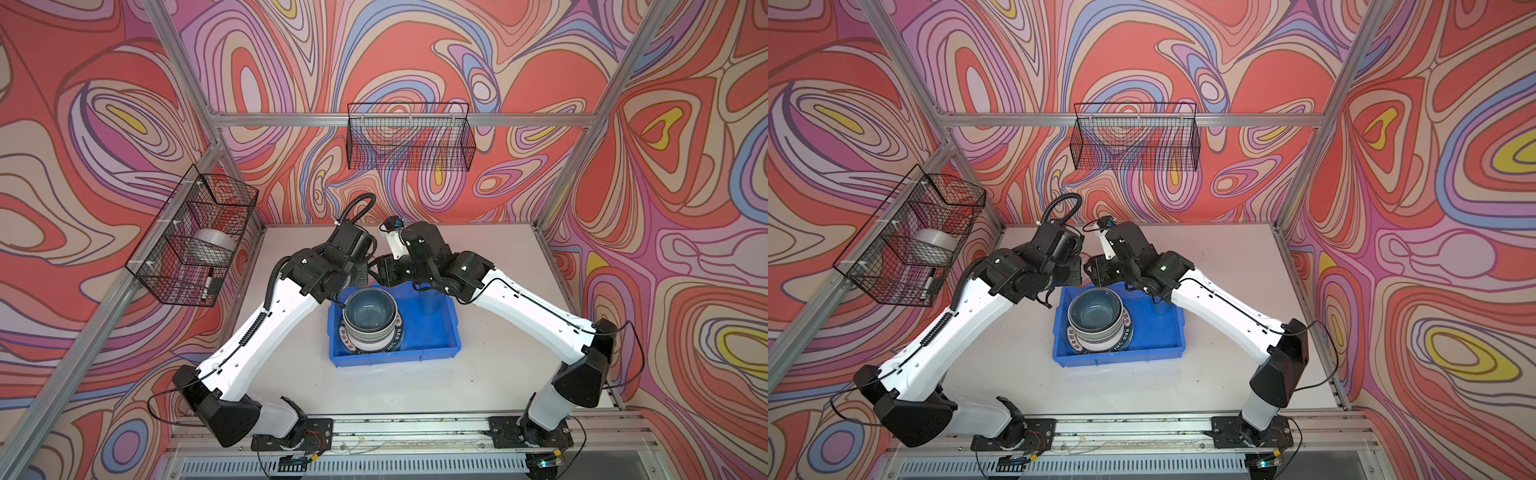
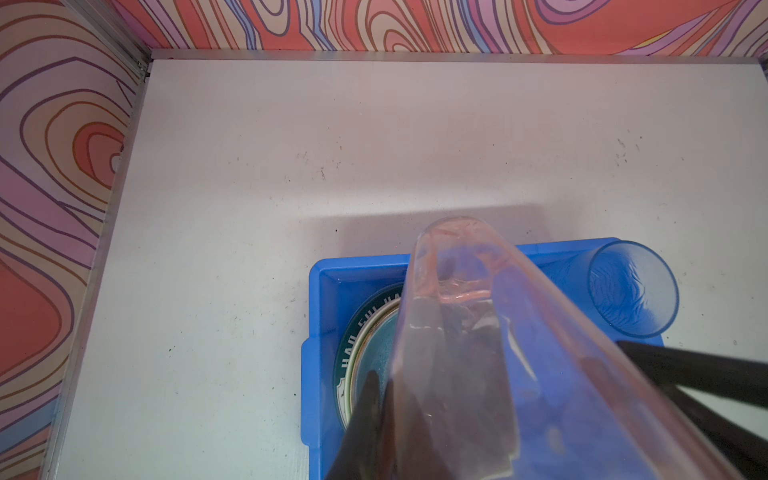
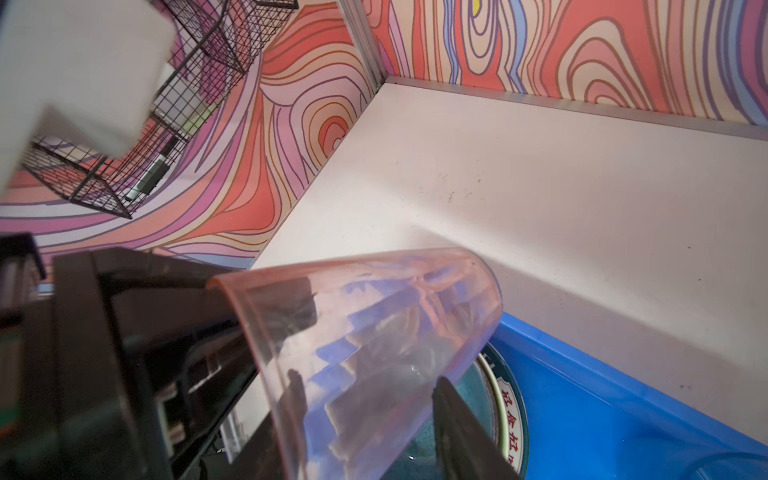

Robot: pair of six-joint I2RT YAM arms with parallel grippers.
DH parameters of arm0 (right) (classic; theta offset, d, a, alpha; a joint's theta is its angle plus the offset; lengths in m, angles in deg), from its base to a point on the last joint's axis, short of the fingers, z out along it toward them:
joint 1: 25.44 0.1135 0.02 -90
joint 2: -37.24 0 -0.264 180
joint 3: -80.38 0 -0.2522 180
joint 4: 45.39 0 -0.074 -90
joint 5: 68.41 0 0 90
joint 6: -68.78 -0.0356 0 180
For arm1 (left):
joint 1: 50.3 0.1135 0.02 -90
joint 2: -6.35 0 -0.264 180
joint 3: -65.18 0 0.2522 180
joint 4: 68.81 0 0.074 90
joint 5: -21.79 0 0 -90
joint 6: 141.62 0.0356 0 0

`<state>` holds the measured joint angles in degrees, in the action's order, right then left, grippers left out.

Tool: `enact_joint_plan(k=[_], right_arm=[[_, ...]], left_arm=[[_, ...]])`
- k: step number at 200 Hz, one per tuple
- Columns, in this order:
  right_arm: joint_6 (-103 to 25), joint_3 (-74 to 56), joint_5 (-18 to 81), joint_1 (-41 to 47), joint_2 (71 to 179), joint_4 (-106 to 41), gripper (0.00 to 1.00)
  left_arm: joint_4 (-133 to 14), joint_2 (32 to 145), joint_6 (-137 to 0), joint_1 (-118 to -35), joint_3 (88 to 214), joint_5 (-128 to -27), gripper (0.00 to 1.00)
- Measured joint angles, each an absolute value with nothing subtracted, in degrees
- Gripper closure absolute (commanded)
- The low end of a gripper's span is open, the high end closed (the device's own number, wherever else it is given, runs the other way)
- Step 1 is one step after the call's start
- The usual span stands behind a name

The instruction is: Place the mixed dishes into the plastic bin

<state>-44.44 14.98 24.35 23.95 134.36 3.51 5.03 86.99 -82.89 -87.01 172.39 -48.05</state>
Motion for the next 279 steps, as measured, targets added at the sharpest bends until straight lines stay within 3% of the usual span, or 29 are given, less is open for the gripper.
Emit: enact_joint_plan(k=[68,121,221,279], right_arm=[[-44.7,19.6,19.0,25.4,137.0,8.9,0.77],[-44.9,19.3,17.9,25.5,136.9,10.0,0.89],[-44.8,18.3,16.3,25.1,136.9,12.9,1.0],[-44.7,16.2,16.5,25.2,135.8,12.6,1.0]], left_arm=[[5.8,87.0,-82.9,-87.1,172.4,-49.2,0.85],[5.8,87.0,-83.2,-87.1,172.4,-50.3,0.81],[4.7,85.8,-84.6,-87.7,172.4,-55.2,0.73],[4.6,82.6,-85.7,-88.0,171.4,-59.2,0.68]])
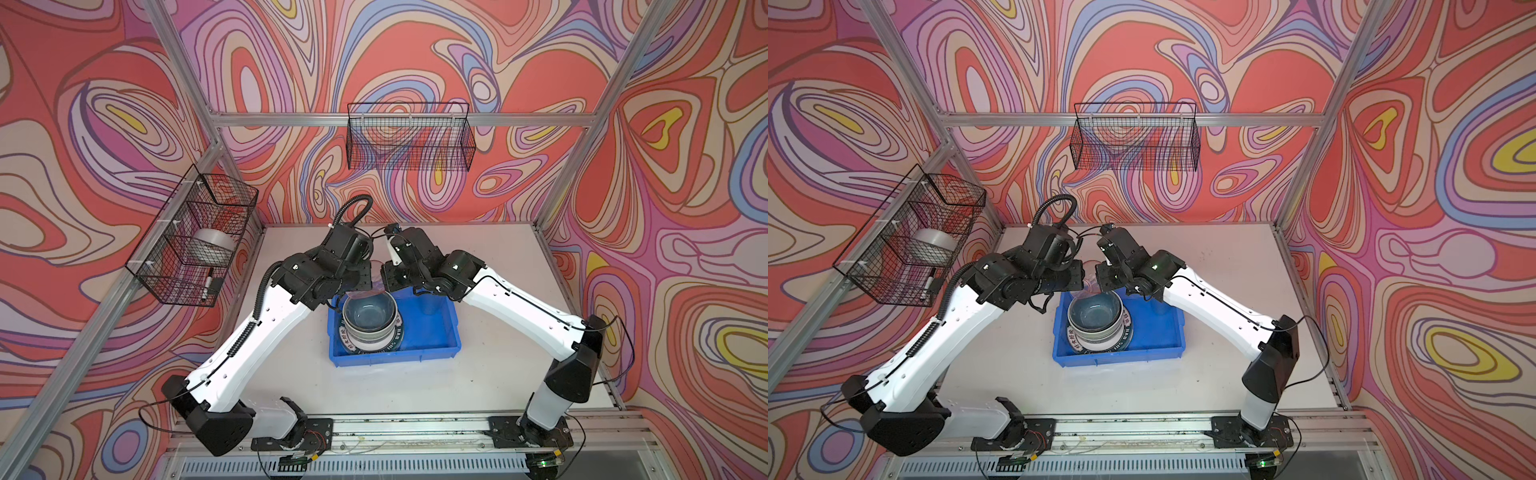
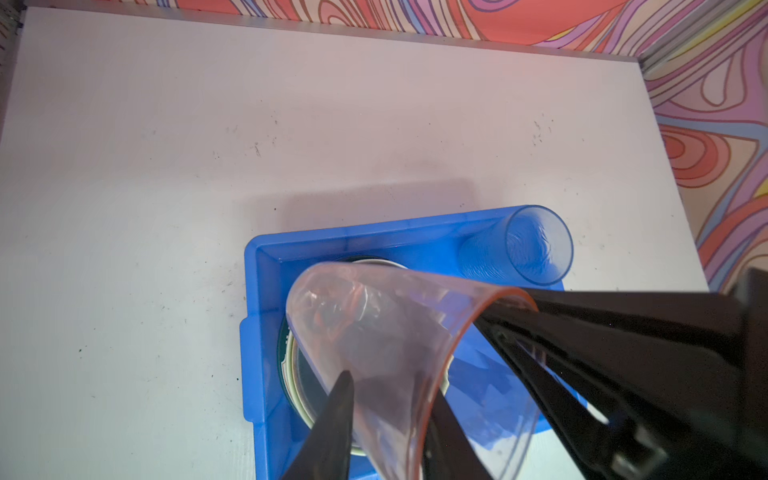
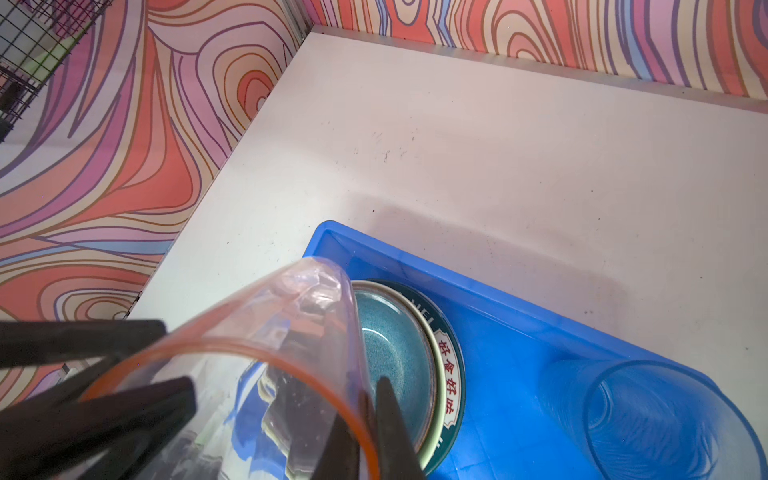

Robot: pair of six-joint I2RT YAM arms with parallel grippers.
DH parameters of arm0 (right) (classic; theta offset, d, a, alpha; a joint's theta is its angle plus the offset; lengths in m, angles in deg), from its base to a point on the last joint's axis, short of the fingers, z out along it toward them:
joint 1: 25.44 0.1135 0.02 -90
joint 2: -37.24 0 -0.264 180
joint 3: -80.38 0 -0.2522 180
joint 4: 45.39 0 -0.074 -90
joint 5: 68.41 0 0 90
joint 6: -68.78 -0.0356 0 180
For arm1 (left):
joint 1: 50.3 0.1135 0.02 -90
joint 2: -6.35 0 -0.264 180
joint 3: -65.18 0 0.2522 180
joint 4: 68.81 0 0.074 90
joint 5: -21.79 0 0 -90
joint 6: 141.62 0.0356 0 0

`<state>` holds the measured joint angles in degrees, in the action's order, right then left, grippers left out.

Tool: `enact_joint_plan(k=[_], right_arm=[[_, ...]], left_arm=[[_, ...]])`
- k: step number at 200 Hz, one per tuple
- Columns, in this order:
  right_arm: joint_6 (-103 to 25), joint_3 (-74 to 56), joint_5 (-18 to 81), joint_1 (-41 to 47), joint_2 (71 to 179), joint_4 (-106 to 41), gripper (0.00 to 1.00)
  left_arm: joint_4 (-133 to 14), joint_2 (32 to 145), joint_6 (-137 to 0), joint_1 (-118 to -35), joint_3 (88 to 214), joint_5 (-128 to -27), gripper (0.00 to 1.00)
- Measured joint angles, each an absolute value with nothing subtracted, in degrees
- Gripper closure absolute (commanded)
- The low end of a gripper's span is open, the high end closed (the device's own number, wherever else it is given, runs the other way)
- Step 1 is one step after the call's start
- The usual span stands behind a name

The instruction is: Place the mixed dishes into the plastic bin

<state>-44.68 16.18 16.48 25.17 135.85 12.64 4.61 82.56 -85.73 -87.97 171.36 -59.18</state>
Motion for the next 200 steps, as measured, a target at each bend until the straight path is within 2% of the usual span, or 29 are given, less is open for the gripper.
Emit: enact_joint_plan(k=[92,129,165,200], right_arm=[[-44.9,12.5,17.7,25.0,132.5,12.6,1.0],[-44.9,11.3,14.8,25.0,129.3,14.8,1.0],[-44.9,9.3,11.2,25.0,124.7,18.5,1.0],[-44.9,9.3,8.0,25.0,122.6,24.7,1.0]], left_arm=[[3.9,78.8,-86.2,-88.2,169.5,-68.2,0.64],[4.9,74.1,-86.2,-88.3,169.1,-69.4,0.54],[5.7,67.3,-86.2,-88.3,166.2,-71.3,0.52],[7.1,65.3,-85.9,-88.3,163.3,-68.4,0.42]])
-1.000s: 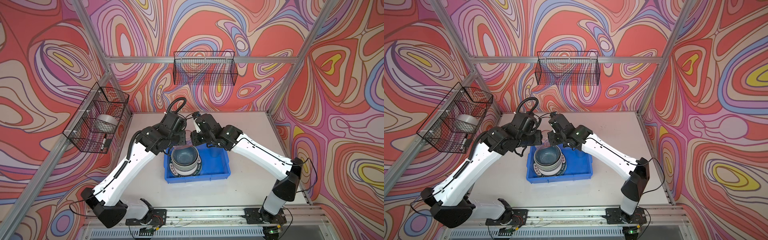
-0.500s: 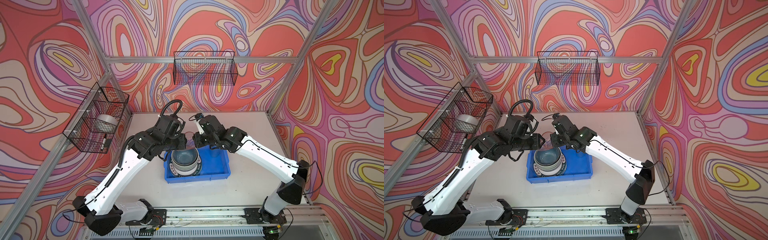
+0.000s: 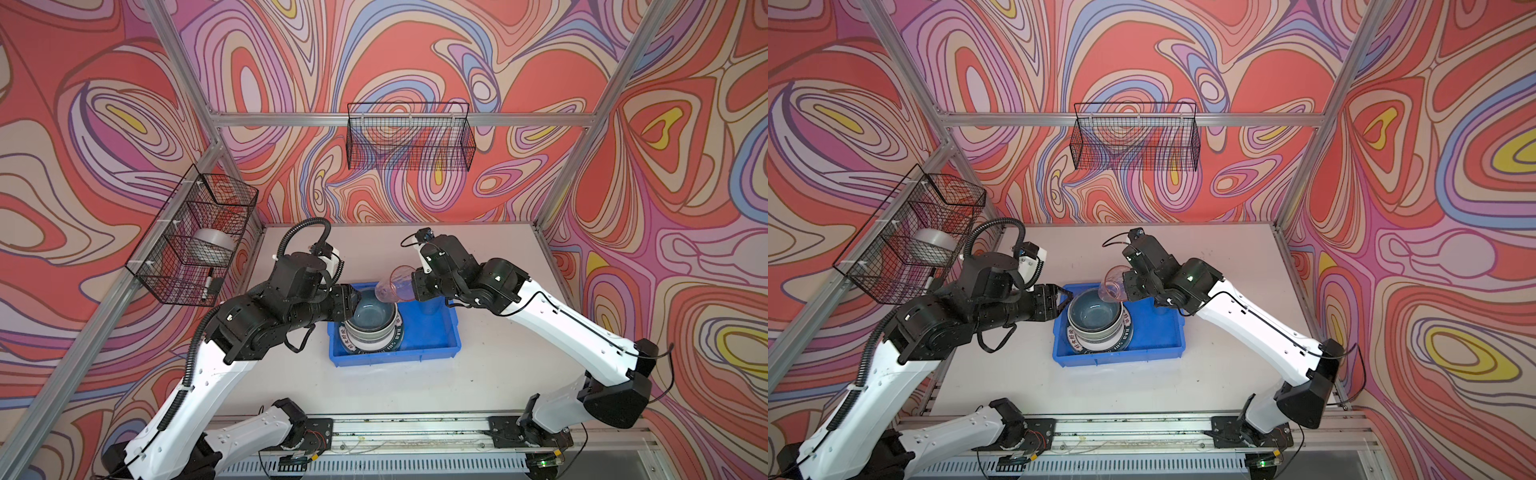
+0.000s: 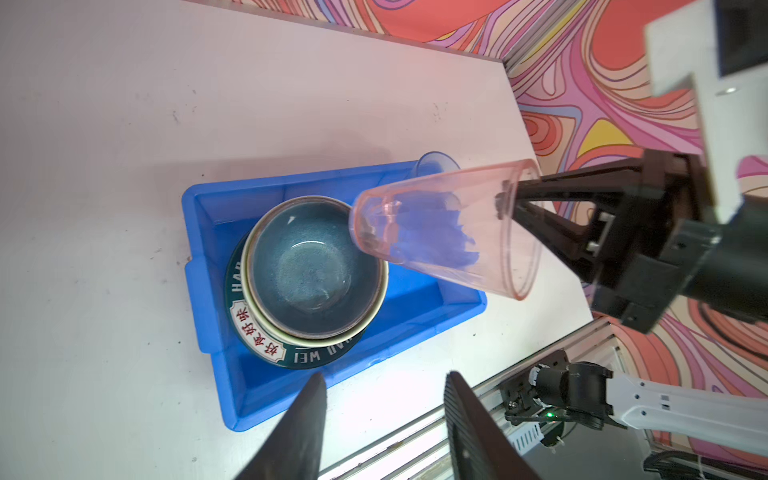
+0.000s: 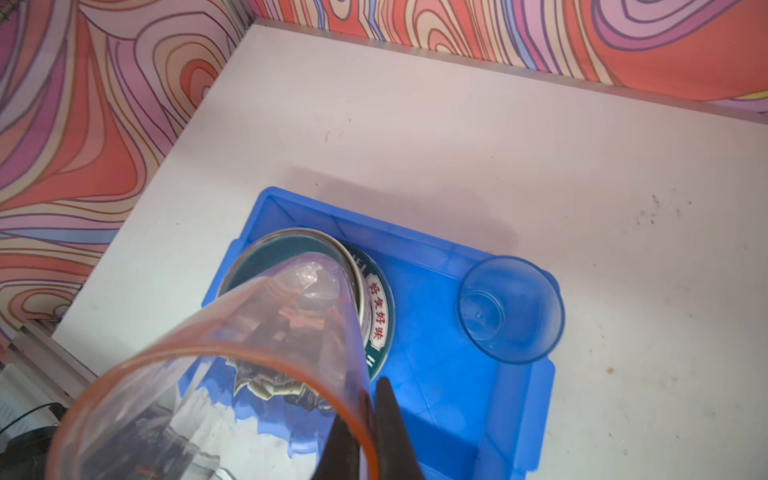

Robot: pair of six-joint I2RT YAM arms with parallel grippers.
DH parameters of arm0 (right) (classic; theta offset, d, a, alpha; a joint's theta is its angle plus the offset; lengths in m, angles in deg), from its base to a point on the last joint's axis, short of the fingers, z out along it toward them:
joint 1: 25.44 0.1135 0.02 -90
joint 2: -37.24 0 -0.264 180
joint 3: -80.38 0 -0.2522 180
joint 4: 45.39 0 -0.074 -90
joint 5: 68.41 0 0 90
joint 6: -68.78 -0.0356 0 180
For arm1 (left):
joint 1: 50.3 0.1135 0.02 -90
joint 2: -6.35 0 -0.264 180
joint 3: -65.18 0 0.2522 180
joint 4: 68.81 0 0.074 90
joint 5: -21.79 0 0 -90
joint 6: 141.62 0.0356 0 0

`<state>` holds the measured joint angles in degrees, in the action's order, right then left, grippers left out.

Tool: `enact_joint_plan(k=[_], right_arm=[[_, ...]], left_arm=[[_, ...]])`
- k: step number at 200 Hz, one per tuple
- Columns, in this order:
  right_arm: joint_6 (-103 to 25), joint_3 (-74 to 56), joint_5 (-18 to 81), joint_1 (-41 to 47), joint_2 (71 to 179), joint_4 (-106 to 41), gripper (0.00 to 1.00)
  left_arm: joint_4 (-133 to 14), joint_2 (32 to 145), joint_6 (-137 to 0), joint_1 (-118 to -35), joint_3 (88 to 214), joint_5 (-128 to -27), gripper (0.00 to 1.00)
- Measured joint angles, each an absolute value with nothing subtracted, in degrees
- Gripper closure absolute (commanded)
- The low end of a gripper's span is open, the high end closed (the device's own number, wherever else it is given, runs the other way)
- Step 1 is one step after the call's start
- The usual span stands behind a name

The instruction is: Place the mixed dishes into the plastic bin

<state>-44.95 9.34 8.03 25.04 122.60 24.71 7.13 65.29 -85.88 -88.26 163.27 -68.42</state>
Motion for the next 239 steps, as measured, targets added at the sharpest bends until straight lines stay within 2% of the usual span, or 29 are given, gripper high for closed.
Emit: enact_joint_plan(k=[70,92,102,122,174,239], right_arm=[[-47.4,5.5,4.2,25.0,115.5,39.9,1.0],[-48.0,1.8,4.0,25.0,114.9,41.3,1.0],[-48.4,-0.3,4.1,25.0,115.0,41.3,1.0],[-48.7,-3.5,4.0,25.0,115.7,41.3,1.0],[-49.0,-8.0,3.4,24.0,118.6,39.1,1.0],[-48.2,-12.7,7.2,19.4,120.3,34.8,1.0]], left_arm=[[9.9,64.9,-83.3,-88.2,156.6,-55.8,0.2],[8.8,63.7,-82.6,-87.6,152.8,-53.5,0.17],[8.3,63.4,-82.3,-87.3,151.6,-52.4,0.12],[6.8,62.2,-82.3,-86.3,149.1,-49.4,0.07],[3.1,57.1,-82.3,-83.5,143.0,-48.3,0.06],[0.7,56.7,-82.3,-82.5,139.1,-48.7,0.06]])
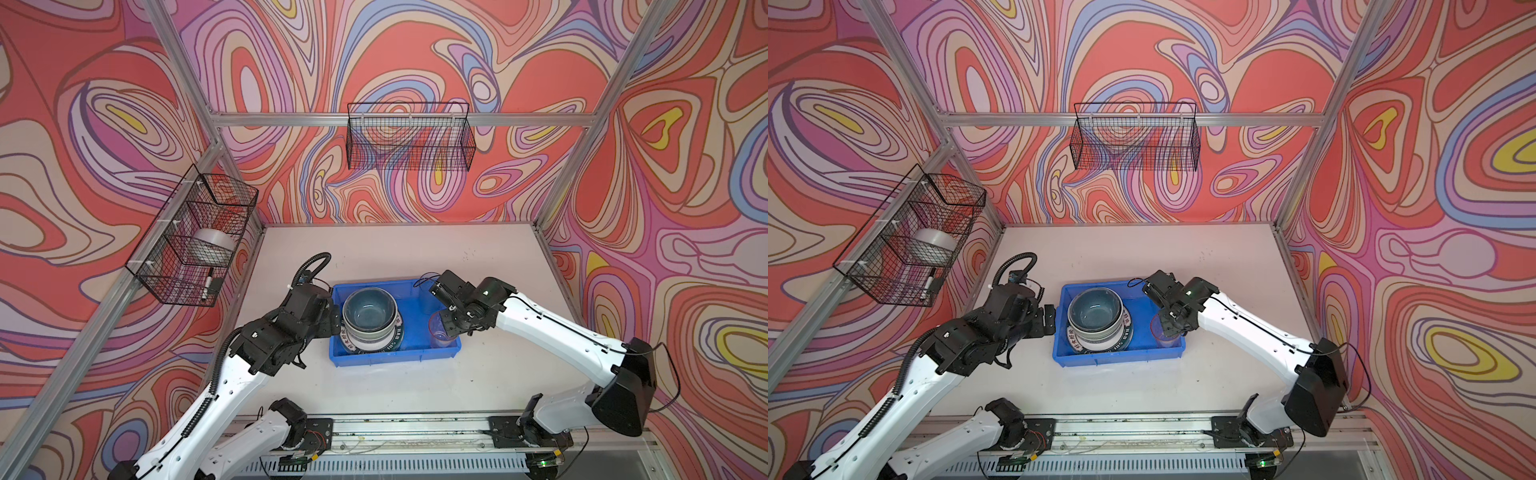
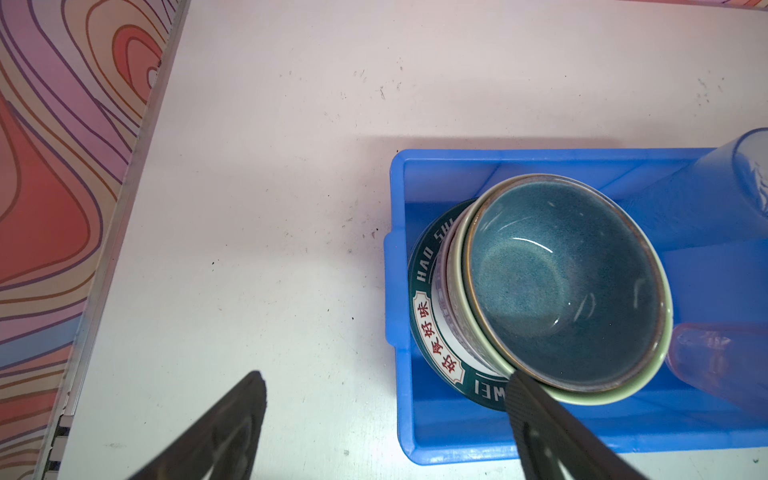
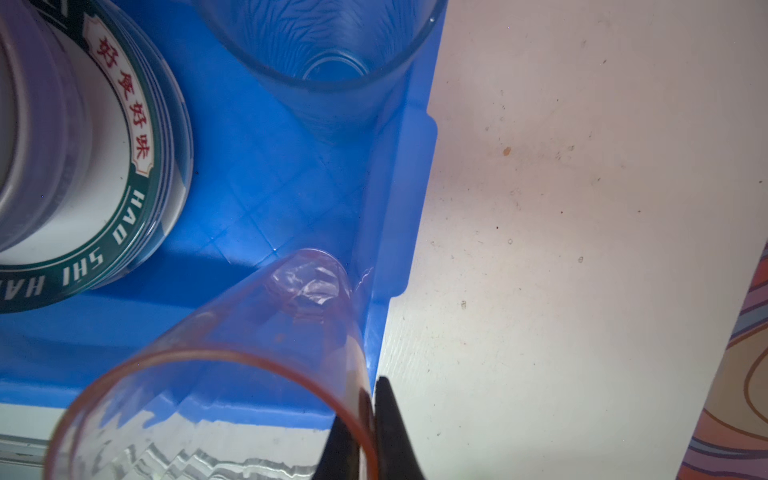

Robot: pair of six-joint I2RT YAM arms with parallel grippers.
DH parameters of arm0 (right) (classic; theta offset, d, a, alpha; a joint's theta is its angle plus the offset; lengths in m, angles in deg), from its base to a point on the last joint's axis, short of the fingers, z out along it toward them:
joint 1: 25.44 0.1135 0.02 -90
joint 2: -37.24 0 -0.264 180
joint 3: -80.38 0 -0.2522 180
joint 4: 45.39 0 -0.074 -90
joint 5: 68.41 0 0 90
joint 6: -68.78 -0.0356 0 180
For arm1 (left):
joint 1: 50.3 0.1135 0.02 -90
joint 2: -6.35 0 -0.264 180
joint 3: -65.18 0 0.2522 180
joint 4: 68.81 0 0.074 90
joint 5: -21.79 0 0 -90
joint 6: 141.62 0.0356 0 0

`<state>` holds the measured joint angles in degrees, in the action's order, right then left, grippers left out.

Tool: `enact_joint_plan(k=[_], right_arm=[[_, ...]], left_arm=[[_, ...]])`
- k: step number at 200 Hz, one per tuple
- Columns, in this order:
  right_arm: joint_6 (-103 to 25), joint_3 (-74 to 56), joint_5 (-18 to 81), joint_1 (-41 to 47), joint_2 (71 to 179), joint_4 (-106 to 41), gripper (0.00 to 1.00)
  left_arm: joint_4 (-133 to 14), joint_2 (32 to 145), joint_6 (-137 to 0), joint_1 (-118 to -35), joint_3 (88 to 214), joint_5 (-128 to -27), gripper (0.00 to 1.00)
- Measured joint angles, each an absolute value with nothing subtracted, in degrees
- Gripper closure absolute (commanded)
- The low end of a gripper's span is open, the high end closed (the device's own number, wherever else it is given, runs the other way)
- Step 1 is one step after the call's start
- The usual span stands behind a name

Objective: Place the mixed dishes into the plastic bin
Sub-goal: 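Lower the pink tumbler into the bin beside the blue tumbler and open the right gripper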

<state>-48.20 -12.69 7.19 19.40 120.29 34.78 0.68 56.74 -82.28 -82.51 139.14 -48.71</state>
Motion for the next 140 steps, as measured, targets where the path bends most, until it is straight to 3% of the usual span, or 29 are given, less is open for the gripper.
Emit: enact_joint_plan(k=[100,140], right_arm=[[-47.2,-14.9,10.2,17.1,122.7,32.0,0.98],[-47.2,-15.0,10.8,16.7,122.7,32.0,0.84]], left_arm=[[-1.2,58.3,-82.6,-82.1,137.9,-48.7,0.06],[-1.7,58.4,-83.0,-82.1,136.8,-48.7,0.06]])
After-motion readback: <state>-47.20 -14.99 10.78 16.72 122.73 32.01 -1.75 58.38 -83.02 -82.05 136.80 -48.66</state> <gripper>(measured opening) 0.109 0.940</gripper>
